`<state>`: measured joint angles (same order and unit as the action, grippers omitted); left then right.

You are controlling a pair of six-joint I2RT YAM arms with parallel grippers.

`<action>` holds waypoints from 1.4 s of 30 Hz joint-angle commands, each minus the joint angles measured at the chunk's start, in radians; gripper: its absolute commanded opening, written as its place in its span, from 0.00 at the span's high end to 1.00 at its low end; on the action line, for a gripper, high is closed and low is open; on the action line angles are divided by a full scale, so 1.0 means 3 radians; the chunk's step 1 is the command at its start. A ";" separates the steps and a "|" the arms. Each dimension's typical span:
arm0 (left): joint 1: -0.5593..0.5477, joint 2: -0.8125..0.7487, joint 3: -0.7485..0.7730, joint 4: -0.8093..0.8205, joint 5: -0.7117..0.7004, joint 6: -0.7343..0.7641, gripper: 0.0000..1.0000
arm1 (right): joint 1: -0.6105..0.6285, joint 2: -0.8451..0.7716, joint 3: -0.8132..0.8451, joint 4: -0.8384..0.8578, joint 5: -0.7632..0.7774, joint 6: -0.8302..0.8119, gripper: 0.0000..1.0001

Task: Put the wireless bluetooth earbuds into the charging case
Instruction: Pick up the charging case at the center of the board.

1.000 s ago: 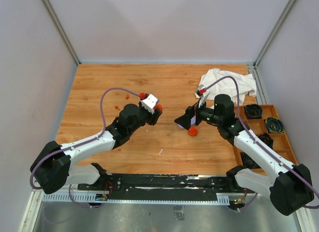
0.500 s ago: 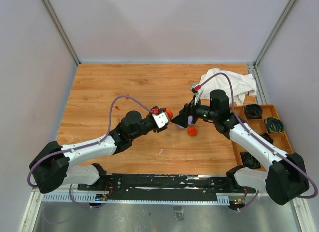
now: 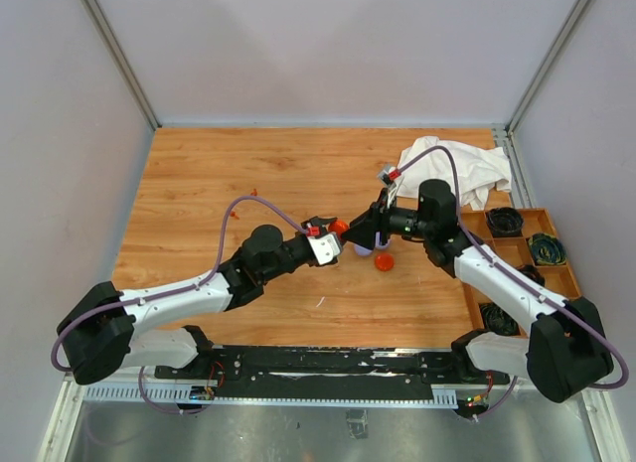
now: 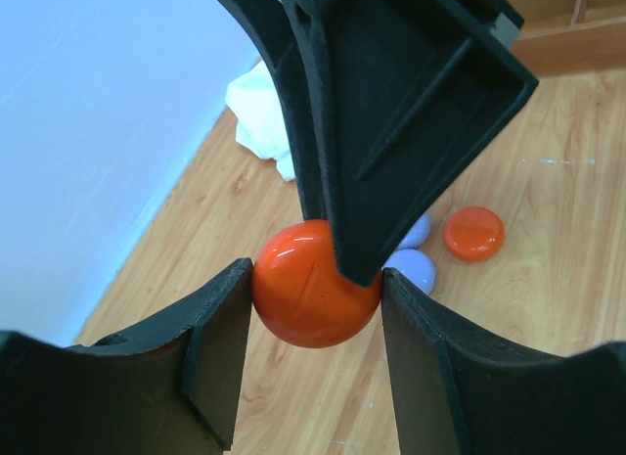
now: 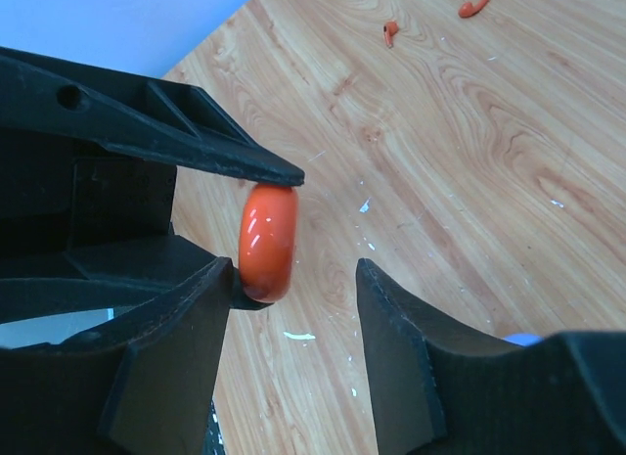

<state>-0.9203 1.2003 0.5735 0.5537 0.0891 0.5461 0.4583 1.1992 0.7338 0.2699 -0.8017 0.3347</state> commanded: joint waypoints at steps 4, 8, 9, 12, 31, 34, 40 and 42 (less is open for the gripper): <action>-0.0036 -0.0121 -0.0014 0.0317 -0.0022 -0.0020 0.65 | -0.0046 0.0053 -0.0235 0.0651 -0.0175 0.0219 0.48; -0.0044 -0.0098 -0.0006 0.0356 -0.0015 -0.0033 0.66 | -0.0034 0.0081 -0.0334 0.0954 -0.0225 0.0341 0.51; -0.0046 -0.0095 -0.0005 0.0363 -0.0014 -0.0035 0.65 | -0.0028 0.0089 -0.0341 0.0989 -0.0235 0.0350 0.51; -0.0056 -0.0080 0.0005 0.0368 -0.0018 -0.0018 0.66 | -0.0013 0.0126 -0.0343 0.1023 -0.0261 0.0356 0.52; -0.0092 -0.0163 -0.0096 0.0614 -0.0204 -0.0035 0.60 | 0.0099 0.0180 -0.0364 0.1146 -0.0345 0.0359 0.82; -0.0090 -0.0206 -0.0136 0.0614 -0.0216 -0.0046 0.51 | 0.0089 0.0106 -0.0371 0.1140 -0.0337 0.0282 0.89; -0.0092 -0.0335 -0.0255 0.0613 -0.0266 -0.0150 0.26 | 0.0008 -0.0128 -0.0475 0.1197 -0.0284 0.0041 0.99; -0.0091 -0.0378 -0.0277 0.0596 -0.0293 -0.0213 0.21 | -0.0020 -0.0204 -0.0532 0.1272 -0.0296 -0.0024 0.99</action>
<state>-0.9398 1.1275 0.5087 0.6724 0.0288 0.5194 0.4702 1.1915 0.6048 0.5999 -0.8879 0.4034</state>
